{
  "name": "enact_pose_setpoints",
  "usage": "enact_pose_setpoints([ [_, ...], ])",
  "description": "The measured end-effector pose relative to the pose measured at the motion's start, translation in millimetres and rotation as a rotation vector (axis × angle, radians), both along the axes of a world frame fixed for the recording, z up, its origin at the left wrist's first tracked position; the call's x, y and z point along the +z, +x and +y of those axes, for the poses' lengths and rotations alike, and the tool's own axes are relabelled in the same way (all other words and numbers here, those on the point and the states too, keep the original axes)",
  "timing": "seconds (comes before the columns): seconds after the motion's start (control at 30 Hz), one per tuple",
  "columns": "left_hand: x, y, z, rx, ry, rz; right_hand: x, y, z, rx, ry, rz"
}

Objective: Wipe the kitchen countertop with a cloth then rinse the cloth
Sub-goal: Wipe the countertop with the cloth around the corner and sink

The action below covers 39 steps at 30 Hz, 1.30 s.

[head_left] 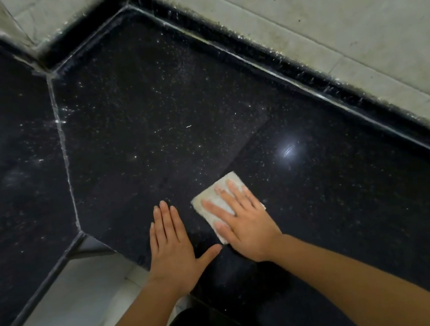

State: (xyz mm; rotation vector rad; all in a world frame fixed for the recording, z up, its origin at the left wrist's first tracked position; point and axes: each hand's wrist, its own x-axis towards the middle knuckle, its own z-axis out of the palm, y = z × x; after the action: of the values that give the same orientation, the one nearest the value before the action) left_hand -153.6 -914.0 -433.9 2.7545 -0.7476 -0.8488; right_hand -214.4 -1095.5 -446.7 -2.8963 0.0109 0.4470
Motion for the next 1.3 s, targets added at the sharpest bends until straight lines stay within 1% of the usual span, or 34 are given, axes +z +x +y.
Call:
enact_pose_setpoints([
  [0.07, 0, 0, 0, 0.004, 0.000, -0.002, 2, 0, -20, 0.212, 0.001, 0.005],
  [0.1, 0, 1, 0, 0.004, 0.006, 0.003, 4, 4, -33, 0.282, -0.006, 0.021],
  [0.13, 1, 1, -1, 0.003, 0.014, 0.010, 7, 10, -47, 0.295, -0.016, 0.041],
  [0.17, 1, 2, -1, 0.003, 0.020, 0.013, 8, 18, -61, 0.247, -0.031, 0.046],
  [0.27, 2, 2, 0, 0.006, 0.027, 0.023, 7, 46, -100, -0.052, -0.080, 0.025],
  [0.43, 0, 1, 0, 0.008, 0.036, 0.000, 9, 85, -149, -0.396, -0.079, 0.061],
  [0.6, -3, 1, 1, 0.010, 0.052, -0.029, 9, 111, -163, -0.615, -0.028, 0.107],
  [0.7, -3, 1, 1, 0.002, 0.062, -0.032, 7, 115, -152, -0.678, -0.024, 0.088],
  [0.83, -2, 1, 1, 0.006, 0.035, -0.027, 8, 102, -123, -0.619, -0.017, 0.108],
  [0.97, 2, 1, 0, 0.013, 0.021, -0.007, 11, 79, -75, -0.443, -0.020, 0.116],
  [1.1, 4, 3, 1, 0.018, -0.044, 0.042, 12, 53, -26, -0.297, -0.002, 0.139],
  [1.17, 7, 7, 7, -0.012, -0.095, 0.099, 12, 42, -4, -0.263, 0.005, 0.137],
  [1.23, 13, 13, 17, -0.030, -0.188, 0.159, 12, 33, 20, -0.240, 0.002, 0.138],
  [1.3, 15, 18, 26, -0.005, -0.287, 0.107, 11, 25, 41, -0.233, 0.007, 0.134],
])
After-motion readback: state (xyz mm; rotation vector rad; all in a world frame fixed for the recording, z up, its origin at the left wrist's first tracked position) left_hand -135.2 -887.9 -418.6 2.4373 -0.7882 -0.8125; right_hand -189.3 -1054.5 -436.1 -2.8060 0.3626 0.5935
